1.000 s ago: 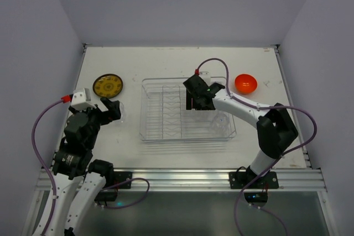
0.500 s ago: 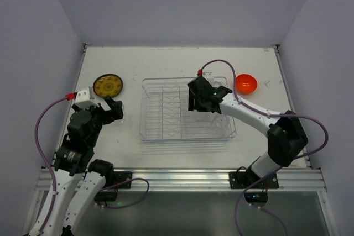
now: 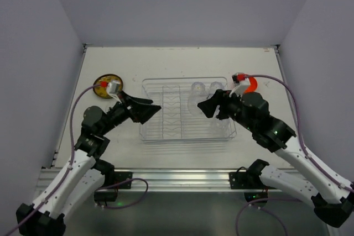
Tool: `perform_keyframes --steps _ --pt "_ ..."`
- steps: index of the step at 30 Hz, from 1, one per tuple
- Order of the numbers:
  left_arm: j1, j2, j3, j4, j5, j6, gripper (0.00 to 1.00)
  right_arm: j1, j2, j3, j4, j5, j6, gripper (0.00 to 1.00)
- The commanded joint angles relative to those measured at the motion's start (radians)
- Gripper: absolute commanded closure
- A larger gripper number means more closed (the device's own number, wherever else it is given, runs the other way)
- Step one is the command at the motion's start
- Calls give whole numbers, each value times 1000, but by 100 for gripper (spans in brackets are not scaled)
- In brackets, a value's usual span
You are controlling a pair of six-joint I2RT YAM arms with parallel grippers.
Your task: Unload the mixed dishes from the dish rack
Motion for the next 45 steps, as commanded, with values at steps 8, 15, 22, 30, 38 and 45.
perform_keyframes --steps 8,15,22,30,38,45 --pt "-487 378 103 685 99 -201 0 1 -317 -92 307 -404 -33 100" --pt "-613 470 115 853 78 -232 14 1 -385 -146 363 -480 -28 100" --pt "-651 471 118 870 75 -229 67 1 -387 -172 411 -548 -43 100" --pt "-654 425 117 755 21 -137 100 1 -400 -207 465 -544 -34 39" --pt "-653 231 281 -32 -440 202 100 1 -482 -190 192 -101 -85 1" --pt "-645 265 500 -645 -964 253 100 1 -494 -195 104 36 -106 1"
